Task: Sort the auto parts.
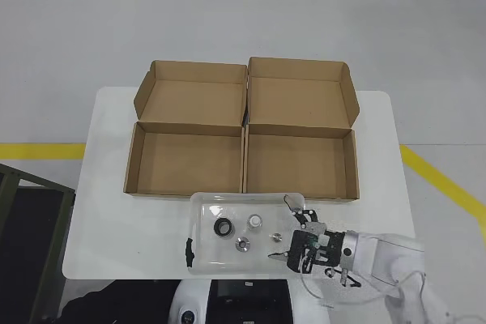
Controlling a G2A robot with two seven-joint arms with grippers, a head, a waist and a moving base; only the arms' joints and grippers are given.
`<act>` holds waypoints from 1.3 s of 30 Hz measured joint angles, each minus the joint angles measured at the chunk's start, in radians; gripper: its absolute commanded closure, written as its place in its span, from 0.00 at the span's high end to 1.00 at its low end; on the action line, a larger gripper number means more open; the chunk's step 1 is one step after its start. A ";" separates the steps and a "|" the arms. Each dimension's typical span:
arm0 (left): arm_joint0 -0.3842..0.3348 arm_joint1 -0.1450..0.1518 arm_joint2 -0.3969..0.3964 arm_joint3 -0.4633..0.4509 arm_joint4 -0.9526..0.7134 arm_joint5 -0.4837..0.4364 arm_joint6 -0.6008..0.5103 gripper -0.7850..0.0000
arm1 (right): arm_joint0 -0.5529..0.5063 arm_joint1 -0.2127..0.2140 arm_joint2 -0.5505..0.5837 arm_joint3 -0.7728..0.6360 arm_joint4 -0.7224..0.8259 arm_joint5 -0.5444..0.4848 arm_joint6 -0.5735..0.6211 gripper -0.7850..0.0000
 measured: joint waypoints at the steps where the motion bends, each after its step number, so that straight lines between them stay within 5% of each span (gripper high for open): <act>1: 0.000 0.000 0.000 0.000 0.000 0.000 0.000 1.00 | 0.006 0.002 -0.011 -0.002 0.013 0.000 0.033 1.00; 17: 0.000 0.000 0.000 0.000 0.000 0.000 0.000 1.00 | 0.104 0.022 -0.103 0.012 0.211 0.051 0.484 1.00; 39: 0.000 0.000 0.000 0.000 0.000 0.000 0.000 1.00 | 0.099 0.028 -0.170 -0.030 0.110 0.080 0.531 1.00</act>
